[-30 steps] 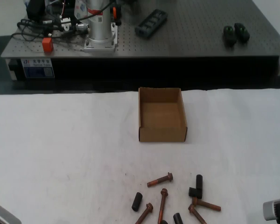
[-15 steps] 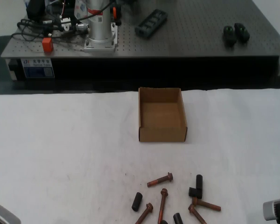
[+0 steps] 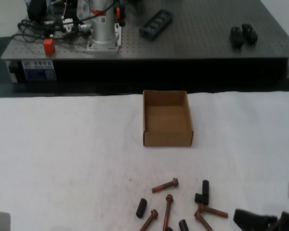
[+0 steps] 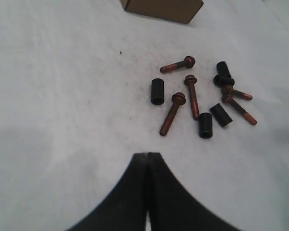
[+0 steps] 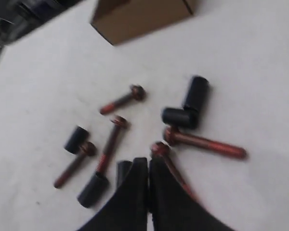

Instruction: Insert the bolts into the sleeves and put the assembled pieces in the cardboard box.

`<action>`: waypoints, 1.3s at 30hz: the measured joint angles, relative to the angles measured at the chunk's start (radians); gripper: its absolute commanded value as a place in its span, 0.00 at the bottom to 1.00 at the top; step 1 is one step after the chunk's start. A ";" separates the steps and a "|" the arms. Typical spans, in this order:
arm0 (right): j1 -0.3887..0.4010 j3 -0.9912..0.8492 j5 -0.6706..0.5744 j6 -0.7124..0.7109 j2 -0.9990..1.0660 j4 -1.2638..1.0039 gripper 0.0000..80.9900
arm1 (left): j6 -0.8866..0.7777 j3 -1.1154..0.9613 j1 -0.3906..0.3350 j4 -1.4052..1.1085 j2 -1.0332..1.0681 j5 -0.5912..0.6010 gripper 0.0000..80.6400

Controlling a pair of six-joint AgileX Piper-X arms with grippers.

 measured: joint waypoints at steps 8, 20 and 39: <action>0.024 -0.285 -0.009 -0.279 0.325 0.225 0.29 | -0.009 0.000 0.000 -0.101 0.003 0.000 0.23; 0.111 -0.800 0.266 -0.810 0.882 0.824 0.29 | -0.009 0.000 0.000 -0.108 0.084 0.041 0.50; 0.208 -0.861 0.354 -0.873 1.105 0.819 0.07 | -0.009 0.000 0.000 -0.108 0.086 0.062 0.50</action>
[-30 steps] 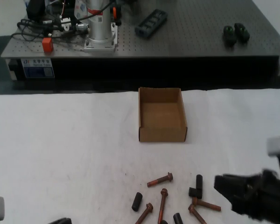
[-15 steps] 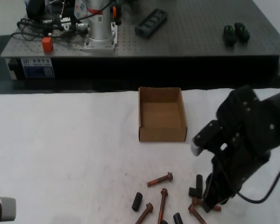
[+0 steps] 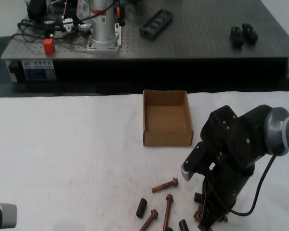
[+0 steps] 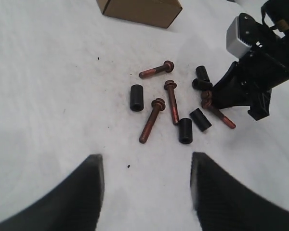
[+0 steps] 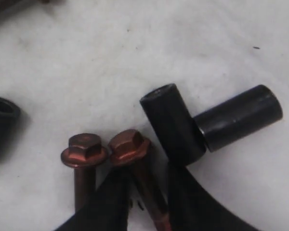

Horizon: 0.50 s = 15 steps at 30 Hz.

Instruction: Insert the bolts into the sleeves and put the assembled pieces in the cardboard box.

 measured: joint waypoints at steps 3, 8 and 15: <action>0.002 -0.006 -0.006 0.000 0.010 0.003 0.02 | 0.000 0.000 0.000 -0.003 0.018 0.023 0.50; 0.002 -0.006 -0.006 0.030 0.003 0.003 0.02 | 0.015 -0.017 0.000 -0.017 0.159 0.090 0.50; 0.002 0.065 -0.009 0.153 -0.245 -0.007 0.02 | 0.171 -0.187 0.000 -0.035 0.465 0.095 0.48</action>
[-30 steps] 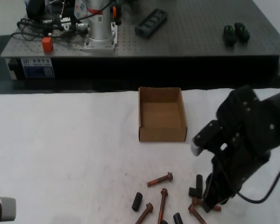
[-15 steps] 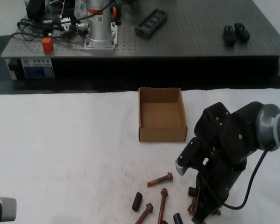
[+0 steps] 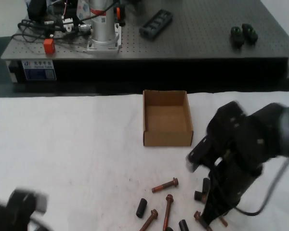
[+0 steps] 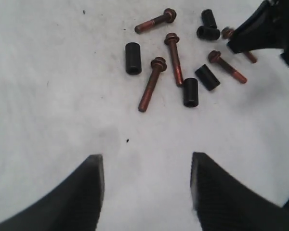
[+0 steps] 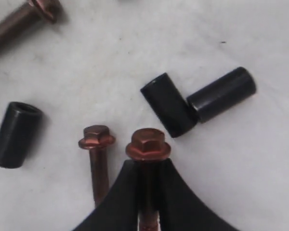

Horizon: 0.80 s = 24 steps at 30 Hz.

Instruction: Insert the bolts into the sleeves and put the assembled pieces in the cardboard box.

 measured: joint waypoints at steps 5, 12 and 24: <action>0.000 0.067 0.000 0.127 -0.314 -0.002 0.02 | 0.151 -0.237 0.000 0.028 0.352 -0.001 0.47; 0.000 0.205 -0.008 0.390 -0.761 0.129 0.02 | 0.287 -0.547 -0.014 0.198 0.712 -0.015 0.47; 0.000 0.228 0.023 0.472 -0.975 0.258 0.02 | 0.390 -0.882 -0.140 0.424 1.118 -0.131 0.47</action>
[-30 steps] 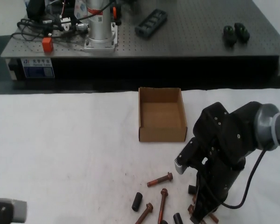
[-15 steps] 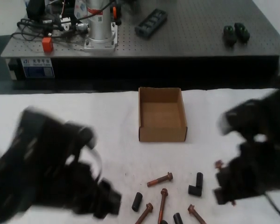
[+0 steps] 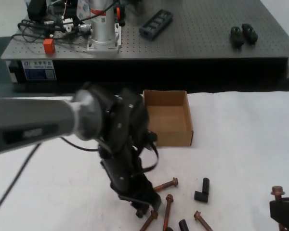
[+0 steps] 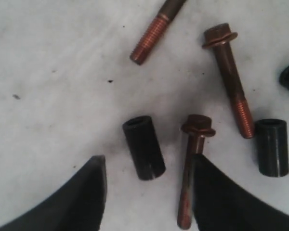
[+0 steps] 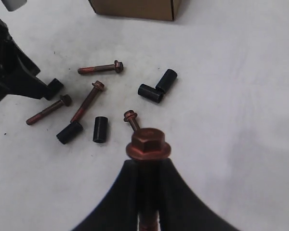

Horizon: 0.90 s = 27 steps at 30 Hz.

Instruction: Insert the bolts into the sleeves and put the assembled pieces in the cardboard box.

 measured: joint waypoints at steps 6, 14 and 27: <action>0.000 0.001 0.005 0.000 0.000 0.006 0.02 | 0.000 -0.006 -0.005 0.002 0.048 -0.038 0.45; 0.000 0.001 0.005 0.000 0.000 0.011 0.02 | 0.003 -0.011 -0.005 0.002 0.054 -0.057 0.06; 0.000 0.038 -0.227 0.057 0.000 -0.233 0.02 | -0.039 0.037 -0.005 -0.075 -0.088 0.054 0.01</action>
